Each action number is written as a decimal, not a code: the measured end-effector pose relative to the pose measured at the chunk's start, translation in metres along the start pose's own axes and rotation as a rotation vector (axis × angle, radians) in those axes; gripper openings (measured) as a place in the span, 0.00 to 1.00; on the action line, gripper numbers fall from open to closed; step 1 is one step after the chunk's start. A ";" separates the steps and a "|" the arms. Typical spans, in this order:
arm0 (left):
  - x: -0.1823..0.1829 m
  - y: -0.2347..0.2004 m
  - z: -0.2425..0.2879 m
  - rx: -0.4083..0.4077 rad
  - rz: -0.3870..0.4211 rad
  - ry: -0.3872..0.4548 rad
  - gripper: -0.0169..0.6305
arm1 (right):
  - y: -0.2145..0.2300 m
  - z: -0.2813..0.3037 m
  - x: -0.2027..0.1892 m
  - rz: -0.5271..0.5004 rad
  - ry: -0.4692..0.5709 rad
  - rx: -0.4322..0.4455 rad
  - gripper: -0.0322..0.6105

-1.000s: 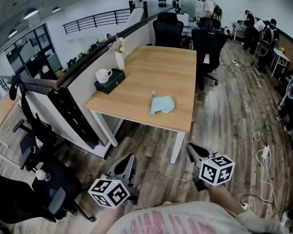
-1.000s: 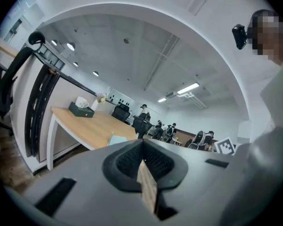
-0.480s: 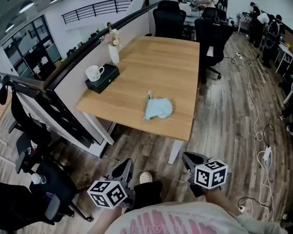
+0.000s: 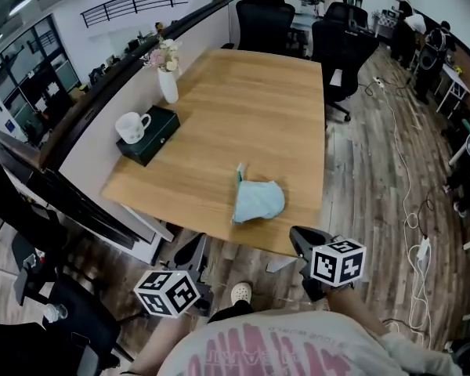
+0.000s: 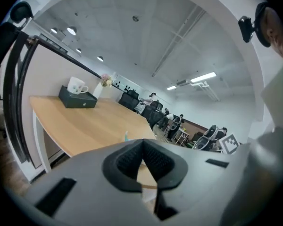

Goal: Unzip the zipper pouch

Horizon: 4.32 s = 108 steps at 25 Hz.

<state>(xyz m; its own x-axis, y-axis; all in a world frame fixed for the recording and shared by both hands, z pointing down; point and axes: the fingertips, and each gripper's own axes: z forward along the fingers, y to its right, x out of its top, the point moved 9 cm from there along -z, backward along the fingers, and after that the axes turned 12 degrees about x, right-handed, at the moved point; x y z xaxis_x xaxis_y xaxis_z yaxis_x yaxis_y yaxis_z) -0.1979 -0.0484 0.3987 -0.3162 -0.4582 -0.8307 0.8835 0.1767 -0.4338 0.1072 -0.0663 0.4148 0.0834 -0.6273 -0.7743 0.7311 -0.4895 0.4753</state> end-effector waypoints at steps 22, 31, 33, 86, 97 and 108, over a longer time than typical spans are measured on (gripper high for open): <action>0.034 -0.077 0.051 0.067 -0.027 0.012 0.03 | -0.007 0.169 0.020 -0.135 -0.340 0.130 0.08; 0.037 -0.084 0.057 0.066 -0.031 0.014 0.03 | -0.007 0.186 0.013 -0.211 -0.474 0.138 0.26; 0.037 -0.084 0.059 0.060 -0.025 0.008 0.03 | -0.008 0.193 0.012 -0.277 -0.518 0.116 0.29; 0.137 0.226 0.137 -0.905 1.089 0.027 0.14 | 0.015 -0.041 0.200 -0.394 0.049 0.398 0.12; 0.141 0.246 0.143 -1.032 1.002 -0.071 0.09 | 0.025 -0.062 0.198 -0.412 0.050 0.466 0.12; 0.137 0.246 0.151 -1.008 0.959 -0.100 0.05 | 0.031 -0.065 0.191 -0.381 0.027 0.468 0.13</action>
<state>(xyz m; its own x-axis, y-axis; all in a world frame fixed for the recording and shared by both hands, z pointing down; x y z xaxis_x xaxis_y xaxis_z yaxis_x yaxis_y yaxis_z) 0.0281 -0.1996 0.2310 0.3270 0.1453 -0.9338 0.0994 0.9773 0.1869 0.1898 -0.1622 0.2550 -0.1044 -0.3432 -0.9334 0.3374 -0.8951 0.2914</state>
